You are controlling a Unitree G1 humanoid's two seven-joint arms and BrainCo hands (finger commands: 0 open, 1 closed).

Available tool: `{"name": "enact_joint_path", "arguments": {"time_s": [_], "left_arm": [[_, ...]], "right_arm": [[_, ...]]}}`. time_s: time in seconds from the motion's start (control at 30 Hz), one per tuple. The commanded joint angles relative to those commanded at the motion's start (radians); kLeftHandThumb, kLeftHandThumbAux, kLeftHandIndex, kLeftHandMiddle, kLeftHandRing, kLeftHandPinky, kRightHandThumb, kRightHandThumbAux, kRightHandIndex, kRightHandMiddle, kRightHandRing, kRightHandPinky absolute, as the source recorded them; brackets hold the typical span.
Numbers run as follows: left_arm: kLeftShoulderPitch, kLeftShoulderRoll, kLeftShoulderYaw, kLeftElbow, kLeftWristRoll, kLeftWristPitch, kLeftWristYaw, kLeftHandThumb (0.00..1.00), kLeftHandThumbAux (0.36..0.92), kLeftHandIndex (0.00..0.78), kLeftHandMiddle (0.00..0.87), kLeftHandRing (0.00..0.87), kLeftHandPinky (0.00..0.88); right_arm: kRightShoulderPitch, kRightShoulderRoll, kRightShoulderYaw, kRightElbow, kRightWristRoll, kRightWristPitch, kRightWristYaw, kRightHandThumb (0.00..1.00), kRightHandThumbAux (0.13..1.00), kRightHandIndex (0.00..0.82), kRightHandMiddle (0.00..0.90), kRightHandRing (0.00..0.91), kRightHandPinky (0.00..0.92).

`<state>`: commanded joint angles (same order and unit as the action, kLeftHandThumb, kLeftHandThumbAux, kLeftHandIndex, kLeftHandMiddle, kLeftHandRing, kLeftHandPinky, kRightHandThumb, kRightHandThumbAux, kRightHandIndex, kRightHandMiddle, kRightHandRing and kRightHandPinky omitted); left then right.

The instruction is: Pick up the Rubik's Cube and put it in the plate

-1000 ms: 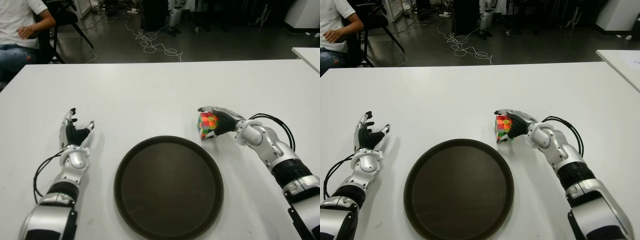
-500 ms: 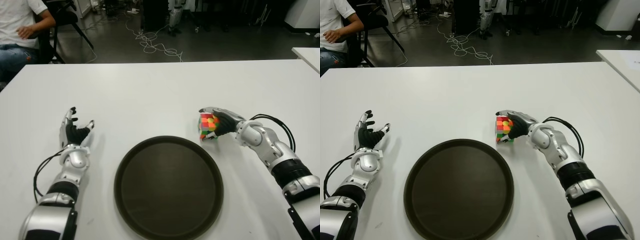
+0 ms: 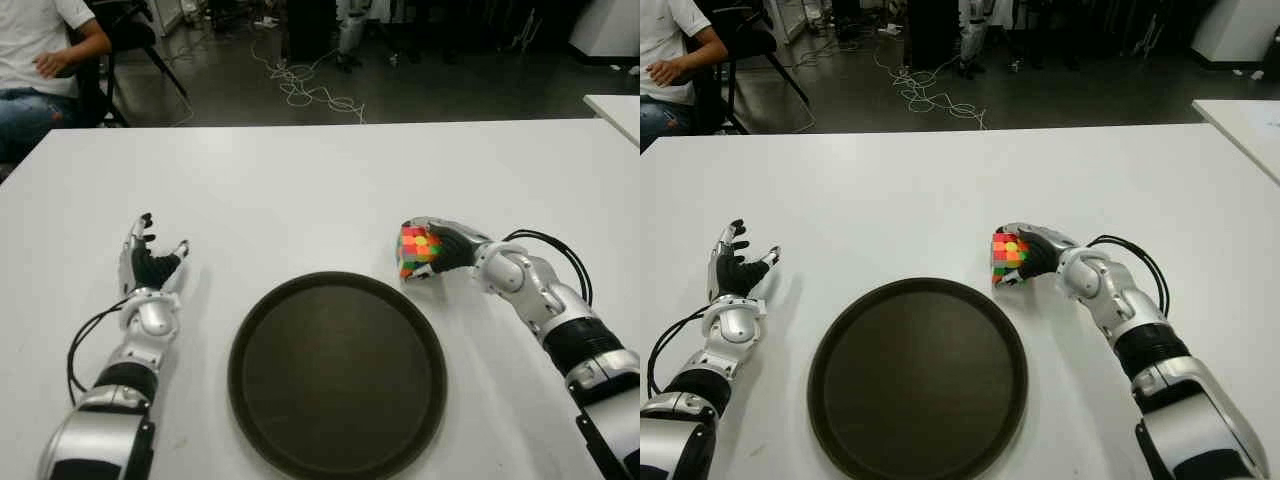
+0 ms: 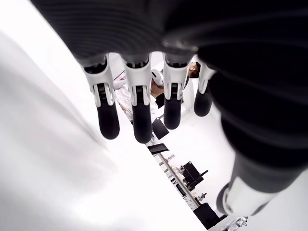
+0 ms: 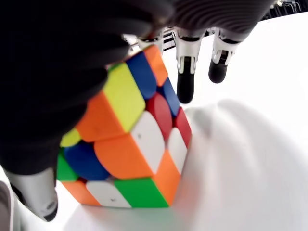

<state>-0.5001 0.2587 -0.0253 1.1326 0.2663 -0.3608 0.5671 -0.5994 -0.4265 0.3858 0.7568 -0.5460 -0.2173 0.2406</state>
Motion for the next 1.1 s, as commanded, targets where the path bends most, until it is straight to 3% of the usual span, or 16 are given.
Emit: {"name": "enact_joint_path", "arguments": {"time_s": [0.23, 0.63, 0.8, 1.1], "left_arm": [[-0.001, 0.001, 0.001, 0.002, -0.005, 0.003, -0.012, 0.159, 0.730, 0.094, 0.150, 0.154, 0.159], [0.000, 0.003, -0.001, 0.004, -0.002, -0.009, -0.008, 0.157, 0.726, 0.107, 0.164, 0.171, 0.196], [0.002, 0.005, -0.005, 0.003, 0.003, -0.008, -0.003, 0.150, 0.723, 0.101, 0.153, 0.149, 0.140], [0.002, 0.004, -0.005, 0.003, 0.002, -0.012, -0.002, 0.155, 0.735, 0.100, 0.158, 0.172, 0.212]], "right_arm": [[-0.008, 0.003, 0.009, 0.021, -0.012, 0.008, -0.011, 0.000, 0.676, 0.075, 0.114, 0.144, 0.106], [-0.009, 0.003, 0.007, 0.035, -0.005, -0.017, -0.033, 0.000, 0.694, 0.083, 0.106, 0.119, 0.095], [-0.010, 0.003, 0.008, 0.040, -0.003, -0.032, -0.032, 0.000, 0.723, 0.082, 0.104, 0.111, 0.082], [-0.012, 0.005, 0.005, 0.040, 0.002, -0.023, -0.017, 0.000, 0.748, 0.096, 0.117, 0.123, 0.091]]}}
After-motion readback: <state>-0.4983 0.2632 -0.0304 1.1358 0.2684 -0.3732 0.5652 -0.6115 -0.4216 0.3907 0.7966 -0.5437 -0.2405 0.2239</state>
